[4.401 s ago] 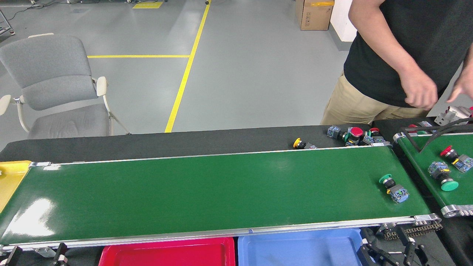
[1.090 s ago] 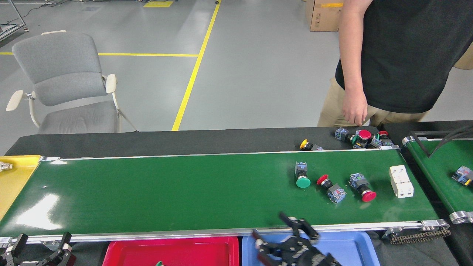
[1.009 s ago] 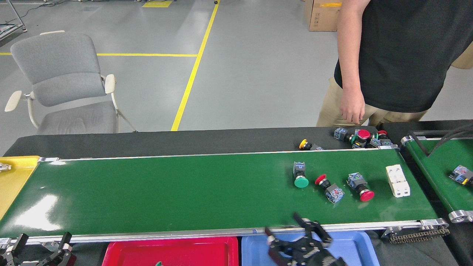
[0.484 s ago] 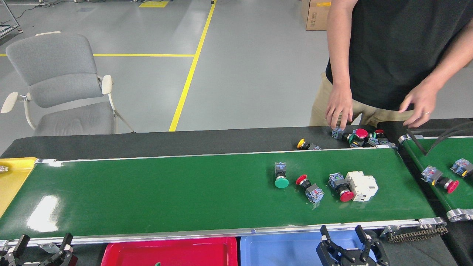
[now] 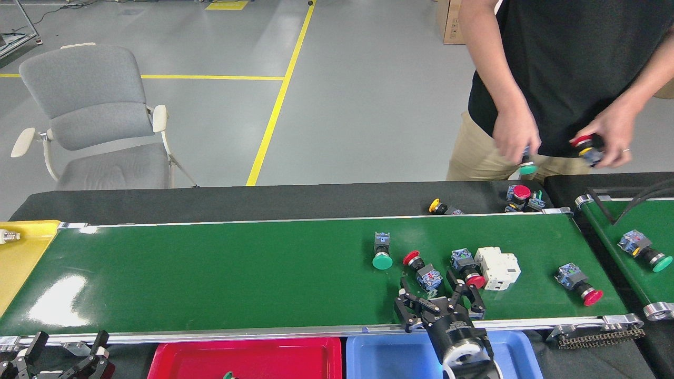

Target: Pick switch part from conveyor to tray

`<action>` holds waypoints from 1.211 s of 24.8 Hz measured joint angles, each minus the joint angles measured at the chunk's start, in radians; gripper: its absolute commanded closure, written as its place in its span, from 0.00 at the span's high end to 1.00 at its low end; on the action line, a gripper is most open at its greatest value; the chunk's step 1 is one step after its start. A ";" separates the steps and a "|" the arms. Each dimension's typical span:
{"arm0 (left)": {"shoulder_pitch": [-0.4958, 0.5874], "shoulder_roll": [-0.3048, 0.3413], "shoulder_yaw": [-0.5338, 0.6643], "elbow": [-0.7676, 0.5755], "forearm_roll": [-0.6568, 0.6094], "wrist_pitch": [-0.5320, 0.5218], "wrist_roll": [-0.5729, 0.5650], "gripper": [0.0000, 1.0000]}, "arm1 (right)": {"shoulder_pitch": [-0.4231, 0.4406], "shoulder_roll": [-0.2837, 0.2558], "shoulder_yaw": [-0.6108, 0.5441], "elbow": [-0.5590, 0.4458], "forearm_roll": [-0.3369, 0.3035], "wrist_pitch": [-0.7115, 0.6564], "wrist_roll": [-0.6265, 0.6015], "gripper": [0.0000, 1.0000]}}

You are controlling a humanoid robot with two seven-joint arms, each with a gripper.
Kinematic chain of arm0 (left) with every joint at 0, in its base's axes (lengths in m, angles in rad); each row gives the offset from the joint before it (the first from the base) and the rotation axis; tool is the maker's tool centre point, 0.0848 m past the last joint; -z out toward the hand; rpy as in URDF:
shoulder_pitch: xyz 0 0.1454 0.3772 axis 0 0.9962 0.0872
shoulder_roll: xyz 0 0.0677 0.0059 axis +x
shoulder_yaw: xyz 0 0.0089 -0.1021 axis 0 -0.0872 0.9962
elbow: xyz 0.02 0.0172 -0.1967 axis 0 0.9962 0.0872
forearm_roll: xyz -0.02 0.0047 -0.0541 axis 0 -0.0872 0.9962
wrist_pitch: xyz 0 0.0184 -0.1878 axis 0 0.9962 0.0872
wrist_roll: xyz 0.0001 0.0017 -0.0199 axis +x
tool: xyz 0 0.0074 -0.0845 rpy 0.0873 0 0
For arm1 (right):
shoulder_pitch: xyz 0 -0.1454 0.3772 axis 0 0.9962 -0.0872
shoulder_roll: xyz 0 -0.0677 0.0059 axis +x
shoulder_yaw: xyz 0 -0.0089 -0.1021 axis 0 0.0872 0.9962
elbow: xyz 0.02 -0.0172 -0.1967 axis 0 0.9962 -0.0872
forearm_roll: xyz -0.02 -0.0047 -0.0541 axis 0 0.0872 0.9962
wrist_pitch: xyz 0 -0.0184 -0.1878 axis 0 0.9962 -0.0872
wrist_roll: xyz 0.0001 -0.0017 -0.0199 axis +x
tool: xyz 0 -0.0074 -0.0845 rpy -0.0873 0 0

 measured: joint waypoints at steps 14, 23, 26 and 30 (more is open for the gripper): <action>-0.023 0.000 -0.096 -0.018 0.000 -0.002 -0.002 1.00 | 0.171 -0.029 0.031 -0.209 -0.008 -0.602 0.004 0.85; -0.175 -0.079 -0.477 -0.054 -0.113 0.130 -0.136 1.00 | 0.178 0.006 0.070 -0.223 -0.028 -0.786 0.002 0.99; -0.180 -0.156 -0.562 -0.034 -0.194 0.184 -0.152 1.00 | 0.233 0.009 -0.112 -0.247 -0.115 -0.769 -0.006 0.99; -0.198 -0.238 -0.580 0.003 -0.269 0.206 -0.180 1.00 | 0.365 0.024 -0.288 -0.310 -0.145 -0.577 -0.041 0.98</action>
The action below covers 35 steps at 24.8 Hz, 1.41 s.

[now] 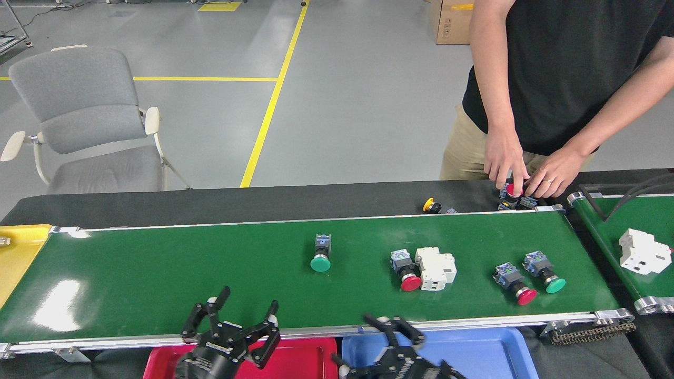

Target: Pick switch part from conveyor to tray

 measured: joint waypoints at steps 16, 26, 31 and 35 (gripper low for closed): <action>-0.270 0.002 0.039 0.306 -0.007 0.071 -0.019 1.00 | -0.056 -0.070 -0.015 0.002 0.081 0.343 -0.071 0.98; -0.387 0.007 0.047 0.487 -0.003 0.135 -0.015 0.16 | -0.236 -0.060 0.059 0.215 0.117 0.395 -0.019 0.87; -0.379 0.007 0.047 0.490 0.055 0.142 -0.011 0.01 | -0.299 -0.050 0.137 0.285 0.114 0.462 -0.016 0.24; -0.347 0.009 0.039 0.428 0.069 0.129 0.000 0.01 | -0.300 -0.083 0.159 0.285 0.108 0.465 -0.014 0.09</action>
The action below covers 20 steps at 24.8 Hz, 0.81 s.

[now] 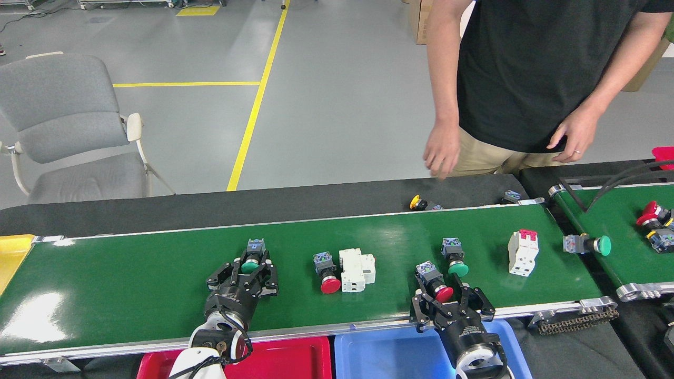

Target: Pick switch part from conveyor to tray

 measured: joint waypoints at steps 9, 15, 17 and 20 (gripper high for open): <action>0.510 0.181 0.035 -0.510 0.051 -0.543 0.011 1.00 | 0.083 -0.019 0.054 -0.144 -0.002 -0.119 -0.002 0.10; 0.561 0.161 0.073 -0.522 0.065 -0.558 0.014 1.00 | 0.165 -0.015 0.173 -0.247 -0.002 -0.395 -0.003 0.99; 0.561 0.131 0.136 -0.522 0.066 -0.536 0.015 1.00 | 0.165 -0.007 0.240 -0.243 -0.001 -0.426 -0.003 0.99; 0.541 0.069 0.264 -0.522 0.066 -0.417 0.019 1.00 | 0.164 0.025 0.280 -0.220 0.000 -0.441 -0.003 0.99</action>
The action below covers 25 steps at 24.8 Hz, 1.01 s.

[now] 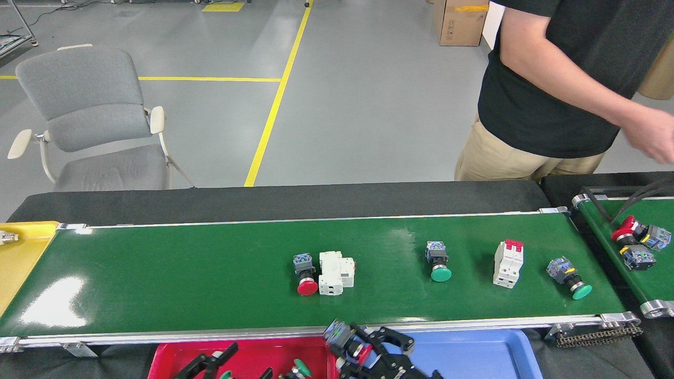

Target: Pick switch part from conveyor to tray

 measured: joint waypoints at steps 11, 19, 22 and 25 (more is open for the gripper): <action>0.043 0.002 0.136 0.007 0.000 0.159 0.084 1.00 | 0.171 0.049 -0.390 -0.114 -0.058 0.039 -0.065 0.98; -0.079 0.002 -0.045 0.009 -0.026 0.170 0.065 1.00 | 0.239 -0.024 -0.447 -0.137 -0.054 0.317 -0.194 0.98; -0.139 0.000 -0.068 0.040 -0.066 0.170 0.033 1.00 | 0.167 -0.018 -0.389 -0.115 -0.015 0.386 -0.143 0.98; -0.192 -0.004 -0.088 0.102 -0.089 0.172 0.017 1.00 | 0.031 -0.017 -0.299 -0.036 0.002 0.479 -0.103 0.98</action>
